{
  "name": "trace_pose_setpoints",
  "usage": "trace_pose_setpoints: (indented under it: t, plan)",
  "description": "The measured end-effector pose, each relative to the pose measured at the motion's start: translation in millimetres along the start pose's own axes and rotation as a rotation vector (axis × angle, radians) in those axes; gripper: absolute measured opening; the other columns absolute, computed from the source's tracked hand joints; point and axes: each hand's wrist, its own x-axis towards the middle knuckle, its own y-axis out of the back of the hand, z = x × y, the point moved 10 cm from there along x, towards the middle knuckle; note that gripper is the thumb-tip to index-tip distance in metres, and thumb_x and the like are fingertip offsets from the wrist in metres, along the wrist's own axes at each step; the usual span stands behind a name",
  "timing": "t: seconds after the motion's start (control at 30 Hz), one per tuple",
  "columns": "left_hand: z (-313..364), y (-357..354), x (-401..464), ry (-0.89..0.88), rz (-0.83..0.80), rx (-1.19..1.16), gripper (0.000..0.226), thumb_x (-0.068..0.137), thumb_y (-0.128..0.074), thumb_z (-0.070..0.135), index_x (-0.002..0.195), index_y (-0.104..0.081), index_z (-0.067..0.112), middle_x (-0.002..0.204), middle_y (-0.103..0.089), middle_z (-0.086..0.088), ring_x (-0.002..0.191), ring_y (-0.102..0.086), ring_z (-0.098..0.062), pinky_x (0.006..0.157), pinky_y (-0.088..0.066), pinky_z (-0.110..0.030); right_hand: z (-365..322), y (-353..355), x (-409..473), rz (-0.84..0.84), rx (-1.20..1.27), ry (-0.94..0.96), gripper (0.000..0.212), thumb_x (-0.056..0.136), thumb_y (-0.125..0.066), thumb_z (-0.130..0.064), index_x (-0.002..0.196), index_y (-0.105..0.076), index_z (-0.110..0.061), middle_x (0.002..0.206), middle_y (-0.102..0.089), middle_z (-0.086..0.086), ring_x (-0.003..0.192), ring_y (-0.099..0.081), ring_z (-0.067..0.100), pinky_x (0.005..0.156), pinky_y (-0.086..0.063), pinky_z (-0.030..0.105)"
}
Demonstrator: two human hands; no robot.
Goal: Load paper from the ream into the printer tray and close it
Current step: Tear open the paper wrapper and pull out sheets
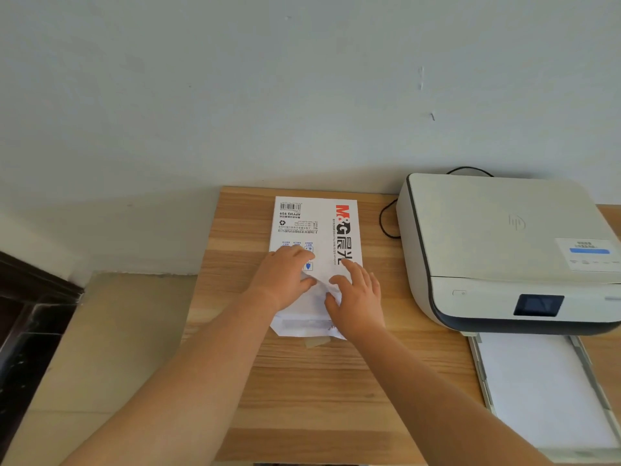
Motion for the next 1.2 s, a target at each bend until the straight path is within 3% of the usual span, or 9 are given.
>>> trace_pose_setpoints:
  t: [0.17, 0.33, 0.6, 0.67, 0.73, 0.87, 0.97, 1.07, 1.2]
  plan:
    - [-27, 7, -36, 0.168, 0.093, -0.040, 0.065, 0.087, -0.063, 0.034, 0.143, -0.035, 0.018, 0.150, -0.034, -0.002, 0.135, -0.035, -0.023, 0.108, -0.036, -0.038, 10, -4, 9, -0.105, 0.052, -0.052, 0.026, 0.087, -0.063, -0.032, 0.110, -0.067, -0.020, 0.147, -0.043, 0.005, 0.139, -0.033, 0.027, 0.116, -0.017, 0.048]
    - [-45, -12, -80, 0.271, 0.103, -0.008, 0.067, 0.087, -0.063, 0.032, 0.145, -0.032, 0.018, 0.144, -0.038, -0.004, 0.128, -0.041, -0.025, 0.105, -0.039, -0.039, 12, -3, 10, -0.185, 0.072, -0.076, 0.039, 0.090, -0.056, -0.040, 0.127, -0.055, -0.026, 0.151, -0.036, 0.000, 0.142, -0.026, 0.021, 0.118, -0.012, 0.042]
    - [-18, -55, -81, 0.078, -0.121, 0.168, 0.047, 0.093, -0.053, 0.033, 0.137, -0.046, 0.017, 0.141, -0.045, 0.000, 0.133, -0.038, -0.020, 0.109, -0.032, -0.034, 12, -4, 9, -0.233, 0.098, -0.069, 0.049, 0.089, -0.057, -0.042, 0.134, -0.047, -0.025, 0.151, -0.036, 0.000, 0.141, -0.028, 0.022, 0.116, -0.015, 0.040]
    - [-8, -57, -74, 0.023, -0.123, 0.222, 0.046, 0.083, -0.067, 0.034, 0.125, -0.059, 0.016, 0.129, -0.057, -0.001, 0.122, -0.052, -0.019, 0.099, -0.044, -0.032, 13, -3, 8, -0.233, 0.105, -0.071, 0.050, 0.089, -0.057, -0.043, 0.135, -0.047, -0.025, 0.151, -0.036, 0.000, 0.141, -0.028, 0.021, 0.116, -0.015, 0.039]
    - [-3, -60, -67, -0.014, -0.109, 0.297, 0.050, 0.056, -0.087, 0.039, 0.100, -0.072, 0.018, 0.107, -0.069, 0.001, 0.099, -0.066, -0.015, 0.077, -0.055, -0.026, 15, -2, 8, -0.233, 0.102, -0.071, 0.051, 0.089, -0.056, -0.044, 0.135, -0.047, -0.025, 0.151, -0.037, -0.001, 0.140, -0.029, 0.019, 0.115, -0.016, 0.039]
    - [2, -64, -53, -0.043, -0.075, 0.350, 0.051, 0.037, -0.093, 0.037, 0.081, -0.075, 0.018, 0.091, -0.071, 0.001, 0.081, -0.069, -0.015, 0.056, -0.056, -0.022, 17, -1, 9, -0.232, 0.111, -0.072, 0.051, 0.088, -0.058, -0.044, 0.134, -0.048, -0.024, 0.149, -0.039, -0.001, 0.139, -0.031, 0.020, 0.115, -0.019, 0.041]
    - [1, -67, -49, -0.019, -0.096, 0.343, 0.042, 0.047, -0.091, 0.030, 0.083, -0.073, 0.016, 0.092, -0.068, 0.000, 0.082, -0.066, -0.017, 0.053, -0.054, -0.025, 17, -1, 11, -0.230, 0.116, -0.063, 0.051, 0.088, -0.060, -0.042, 0.134, -0.048, -0.023, 0.148, -0.040, 0.000, 0.138, -0.033, 0.020, 0.115, -0.021, 0.040]
    - [-1, -70, -45, 0.033, -0.166, 0.318, 0.029, 0.083, -0.066, 0.024, 0.110, -0.065, 0.012, 0.118, -0.058, -0.005, 0.109, -0.054, -0.023, 0.075, -0.052, -0.034, 18, -3, 12, -0.231, 0.118, -0.061, 0.050, 0.087, -0.060, -0.042, 0.133, -0.049, -0.023, 0.147, -0.041, -0.001, 0.138, -0.034, 0.020, 0.114, -0.022, 0.041]
    - [-4, -76, -41, 0.029, -0.233, 0.325, 0.032, 0.097, -0.048, 0.026, 0.123, -0.057, 0.010, 0.130, -0.047, -0.006, 0.123, -0.041, -0.023, 0.086, -0.048, -0.036, 18, -4, 12, -0.234, 0.104, -0.060, 0.050, 0.087, -0.060, -0.043, 0.133, -0.049, -0.024, 0.145, -0.042, -0.002, 0.137, -0.035, 0.019, 0.113, -0.023, 0.041]
